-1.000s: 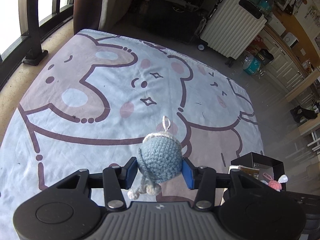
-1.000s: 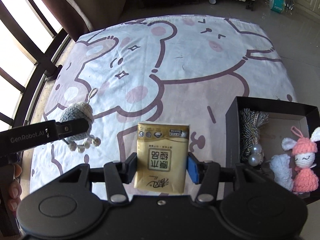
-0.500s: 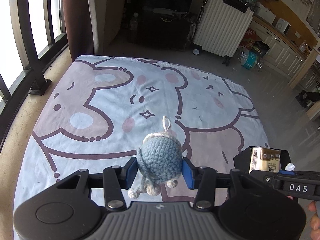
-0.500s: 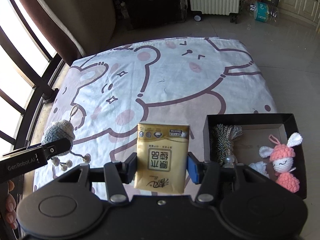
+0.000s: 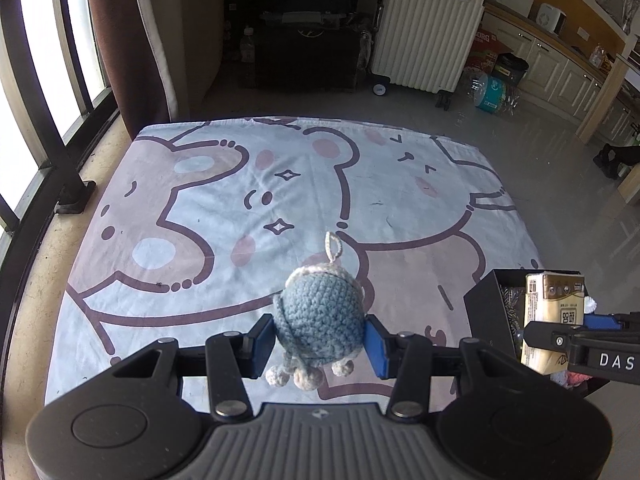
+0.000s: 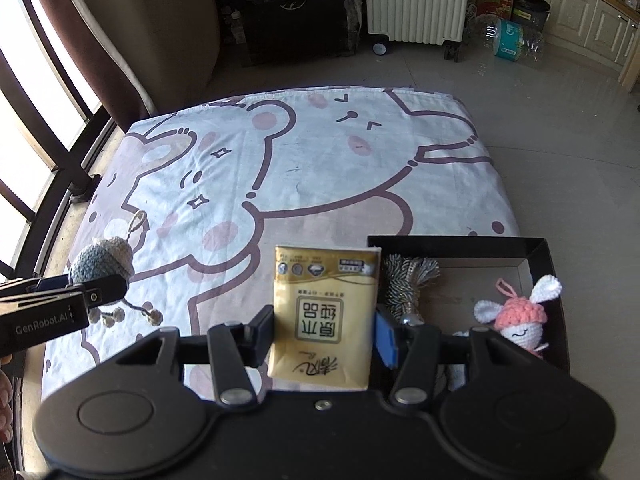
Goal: Organize objects
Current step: 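Carry the tissue pack with the right tool while the left tool carries the toy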
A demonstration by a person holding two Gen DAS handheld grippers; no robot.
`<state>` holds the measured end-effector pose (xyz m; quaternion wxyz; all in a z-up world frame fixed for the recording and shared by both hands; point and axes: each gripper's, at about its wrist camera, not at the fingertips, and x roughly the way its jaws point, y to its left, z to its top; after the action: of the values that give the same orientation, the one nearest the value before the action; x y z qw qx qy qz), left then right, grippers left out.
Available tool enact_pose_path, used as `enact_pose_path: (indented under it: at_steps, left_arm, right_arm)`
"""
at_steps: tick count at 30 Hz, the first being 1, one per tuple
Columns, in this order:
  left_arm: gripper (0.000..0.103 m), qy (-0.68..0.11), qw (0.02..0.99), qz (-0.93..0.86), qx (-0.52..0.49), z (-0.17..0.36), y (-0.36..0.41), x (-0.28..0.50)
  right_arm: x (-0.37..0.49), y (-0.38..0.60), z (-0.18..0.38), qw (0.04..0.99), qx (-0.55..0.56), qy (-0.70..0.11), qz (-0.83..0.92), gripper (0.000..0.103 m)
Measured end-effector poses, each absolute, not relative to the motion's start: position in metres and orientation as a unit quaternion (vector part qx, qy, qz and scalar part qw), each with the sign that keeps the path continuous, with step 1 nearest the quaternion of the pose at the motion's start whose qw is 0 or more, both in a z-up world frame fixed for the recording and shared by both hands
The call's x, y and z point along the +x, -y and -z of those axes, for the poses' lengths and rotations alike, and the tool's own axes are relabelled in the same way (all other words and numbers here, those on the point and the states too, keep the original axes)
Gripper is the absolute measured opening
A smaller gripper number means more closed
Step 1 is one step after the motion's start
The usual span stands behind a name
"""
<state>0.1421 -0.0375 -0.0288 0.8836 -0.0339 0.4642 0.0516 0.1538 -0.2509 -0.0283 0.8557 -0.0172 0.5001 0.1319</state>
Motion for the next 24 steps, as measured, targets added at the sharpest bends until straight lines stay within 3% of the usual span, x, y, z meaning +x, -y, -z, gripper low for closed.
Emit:
enact_pose_path:
  at_steps: [24]
  left_arm:
    - [0.049,-0.435,0.900,0.001,-0.032,0.032,0.078,0.159]
  right_arm:
    - [0.186,0.320,0.050,0.878,0.001,-0.473,-0.076,0.053]
